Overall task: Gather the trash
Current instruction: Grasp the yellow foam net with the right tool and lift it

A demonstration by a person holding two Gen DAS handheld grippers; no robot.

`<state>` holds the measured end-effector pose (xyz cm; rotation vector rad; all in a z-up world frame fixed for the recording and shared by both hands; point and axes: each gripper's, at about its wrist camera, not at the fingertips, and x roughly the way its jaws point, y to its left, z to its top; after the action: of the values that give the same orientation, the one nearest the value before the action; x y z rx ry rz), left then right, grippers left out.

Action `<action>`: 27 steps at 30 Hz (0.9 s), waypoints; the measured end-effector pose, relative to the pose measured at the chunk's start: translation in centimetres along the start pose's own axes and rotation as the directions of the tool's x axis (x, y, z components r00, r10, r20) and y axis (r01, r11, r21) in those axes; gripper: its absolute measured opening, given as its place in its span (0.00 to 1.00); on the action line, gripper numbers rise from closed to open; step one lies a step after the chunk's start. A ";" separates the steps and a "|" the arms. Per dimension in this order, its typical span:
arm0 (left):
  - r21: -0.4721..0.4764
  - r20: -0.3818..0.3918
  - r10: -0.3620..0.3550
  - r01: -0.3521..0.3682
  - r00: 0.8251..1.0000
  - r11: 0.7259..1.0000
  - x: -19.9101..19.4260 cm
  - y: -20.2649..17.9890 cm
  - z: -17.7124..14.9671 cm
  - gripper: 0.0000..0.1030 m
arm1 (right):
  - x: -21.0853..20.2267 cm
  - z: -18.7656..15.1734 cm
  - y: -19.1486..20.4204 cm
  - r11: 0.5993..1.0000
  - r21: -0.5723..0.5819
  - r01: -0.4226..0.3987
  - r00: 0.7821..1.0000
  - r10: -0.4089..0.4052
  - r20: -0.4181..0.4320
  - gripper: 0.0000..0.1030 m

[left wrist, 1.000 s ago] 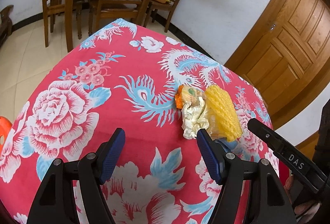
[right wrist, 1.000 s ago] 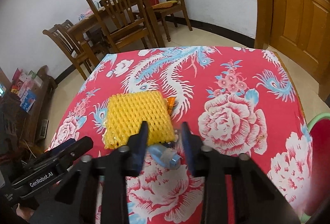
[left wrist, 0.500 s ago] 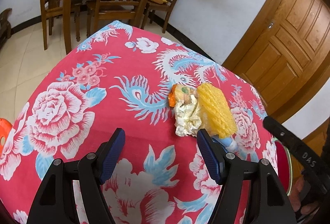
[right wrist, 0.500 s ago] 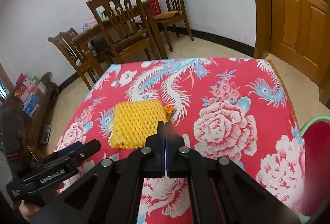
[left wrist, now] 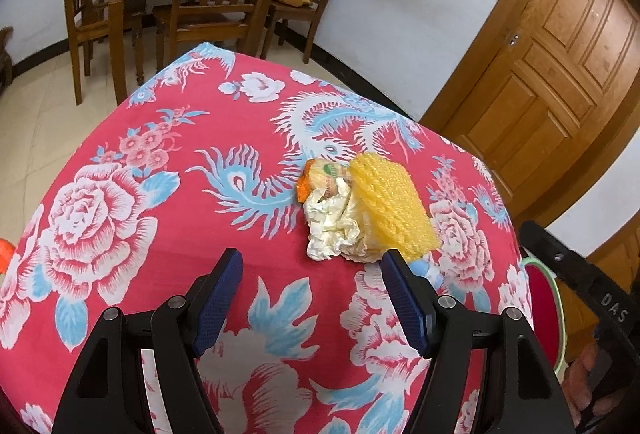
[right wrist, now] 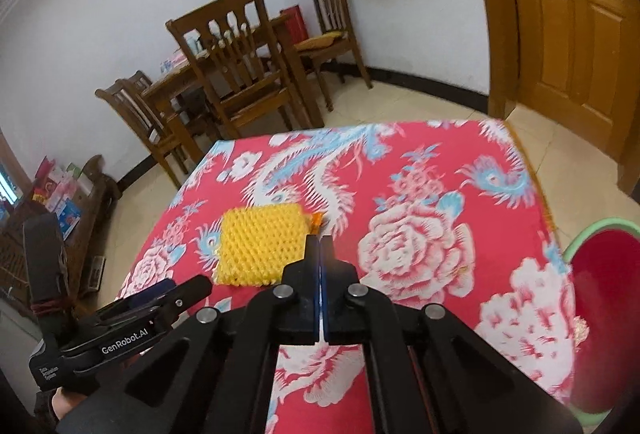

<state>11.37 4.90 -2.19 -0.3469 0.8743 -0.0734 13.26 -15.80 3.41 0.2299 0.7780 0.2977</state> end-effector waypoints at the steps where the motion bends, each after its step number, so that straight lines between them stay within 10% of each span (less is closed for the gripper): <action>1: 0.000 0.001 0.003 -0.003 1.000 1.000 0.0 0.1 0.0 0.71 | 0.3 -0.1 0.2 1.000 -0.003 -0.004 1.000 0.003 -0.011 0.08; 11: -0.038 0.001 0.039 -0.039 0.999 0.999 0.0 2.3 0.1 0.71 | 4.3 -0.6 1.9 0.999 -0.041 -0.024 0.994 0.019 -0.105 0.54; 24: -0.069 -0.012 0.046 -0.047 0.999 0.997 0.7 3.5 0.1 0.71 | 8.8 -0.8 2.1 0.999 -0.012 -0.044 0.976 0.040 -0.214 0.55; 27: -0.068 -0.015 0.048 -0.049 0.999 0.996 0.8 3.6 0.0 0.71 | 8.9 -0.8 2.1 0.998 -0.014 -0.055 0.975 0.050 -0.214 0.41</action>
<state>11.61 8.09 -3.94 -0.3893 0.8994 -0.0006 18.32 -10.67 -2.30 0.2015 0.9826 0.3843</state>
